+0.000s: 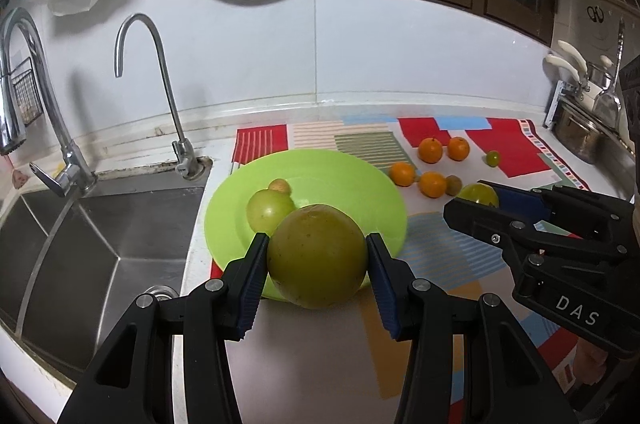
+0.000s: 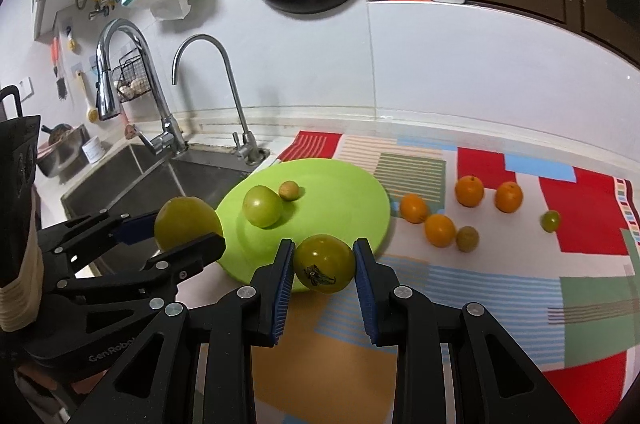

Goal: Organize fruits
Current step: 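Carry the pear in the left tool while the right tool carries the green-yellow fruit to the plate, then lower and release the pear from the left tool while the right tool releases its fruit on the plate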

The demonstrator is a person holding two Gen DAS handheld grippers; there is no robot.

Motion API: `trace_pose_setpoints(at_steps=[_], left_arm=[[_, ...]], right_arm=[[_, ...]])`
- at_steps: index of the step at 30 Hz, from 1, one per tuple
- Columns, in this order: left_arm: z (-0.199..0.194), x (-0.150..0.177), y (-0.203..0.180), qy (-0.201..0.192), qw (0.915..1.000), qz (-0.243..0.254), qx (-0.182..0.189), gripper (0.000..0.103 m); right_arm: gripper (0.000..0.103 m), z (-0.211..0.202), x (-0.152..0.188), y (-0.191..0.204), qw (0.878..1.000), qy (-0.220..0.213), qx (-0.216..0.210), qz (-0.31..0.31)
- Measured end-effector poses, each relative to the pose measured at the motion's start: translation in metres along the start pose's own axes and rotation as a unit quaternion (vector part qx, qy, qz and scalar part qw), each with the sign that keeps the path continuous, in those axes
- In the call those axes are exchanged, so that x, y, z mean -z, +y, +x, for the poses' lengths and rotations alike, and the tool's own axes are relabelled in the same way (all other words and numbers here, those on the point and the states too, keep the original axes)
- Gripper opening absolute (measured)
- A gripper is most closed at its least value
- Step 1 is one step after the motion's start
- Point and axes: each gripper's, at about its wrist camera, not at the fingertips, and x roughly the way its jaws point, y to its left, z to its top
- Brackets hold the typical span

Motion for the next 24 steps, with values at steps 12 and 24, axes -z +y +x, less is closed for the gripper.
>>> trace_pose_setpoints(at_steps=[12, 24], left_arm=[[0.041, 0.0, 0.023, 0.029, 0.9996, -0.002, 0.001, 0.048], [0.076, 0.002, 0.031, 0.055, 0.9984, -0.008, 0.005, 0.048]], right_arm=[[0.031, 0.049, -0.008, 0.006, 0.999, 0.03, -0.009, -0.005], [0.031, 0.091, -0.01, 0.002, 0.998, 0.062, -0.019, -0.005]])
